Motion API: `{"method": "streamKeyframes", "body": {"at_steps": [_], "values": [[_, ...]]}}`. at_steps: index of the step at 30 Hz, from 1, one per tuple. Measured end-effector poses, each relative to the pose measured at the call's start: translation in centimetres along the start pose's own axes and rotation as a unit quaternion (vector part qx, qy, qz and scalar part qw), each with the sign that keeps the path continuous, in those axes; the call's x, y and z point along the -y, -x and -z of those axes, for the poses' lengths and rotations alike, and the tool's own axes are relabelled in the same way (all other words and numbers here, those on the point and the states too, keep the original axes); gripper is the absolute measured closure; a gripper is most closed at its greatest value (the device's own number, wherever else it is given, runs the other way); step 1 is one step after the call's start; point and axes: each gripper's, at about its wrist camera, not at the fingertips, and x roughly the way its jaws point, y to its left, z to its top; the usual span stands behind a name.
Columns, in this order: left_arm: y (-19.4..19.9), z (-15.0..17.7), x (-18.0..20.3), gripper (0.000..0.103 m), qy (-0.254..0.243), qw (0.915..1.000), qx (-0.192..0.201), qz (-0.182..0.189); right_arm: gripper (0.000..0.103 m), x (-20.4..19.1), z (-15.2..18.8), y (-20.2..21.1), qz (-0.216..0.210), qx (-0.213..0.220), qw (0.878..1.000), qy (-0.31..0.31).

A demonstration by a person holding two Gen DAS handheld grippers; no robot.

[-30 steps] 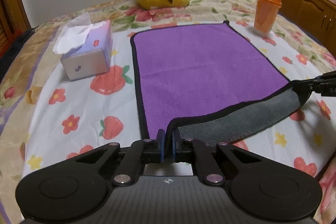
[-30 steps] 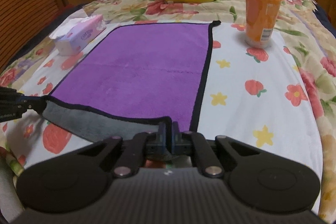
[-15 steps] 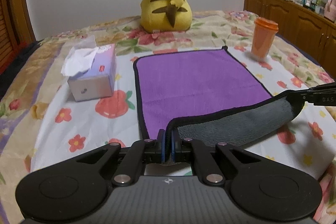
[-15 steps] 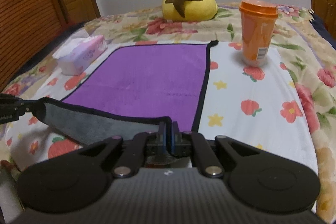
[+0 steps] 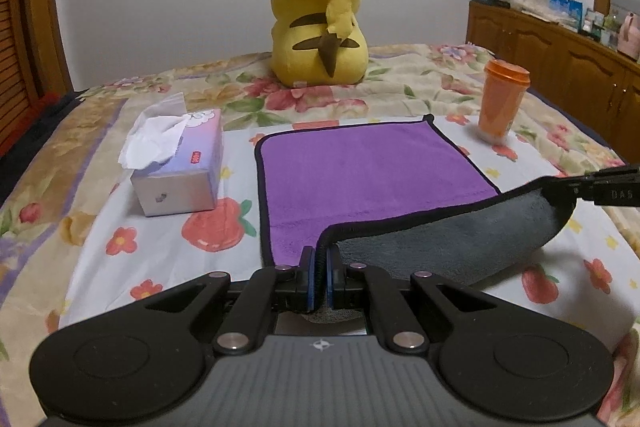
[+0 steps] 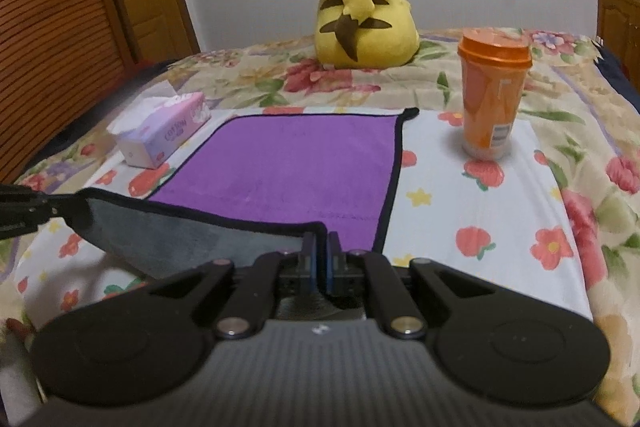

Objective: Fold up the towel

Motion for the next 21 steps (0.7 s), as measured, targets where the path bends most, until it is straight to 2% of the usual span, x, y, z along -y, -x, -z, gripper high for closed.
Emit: {"method": "streamKeyframes", "body": {"at_steps": [21], "values": [[-0.9,-1.5,-0.3,0.094,-0.002,0.9998,0.022,0.002,0.098,-0.4,-1.3,-0.5,0.0,0.016,0.999,0.03]]}}
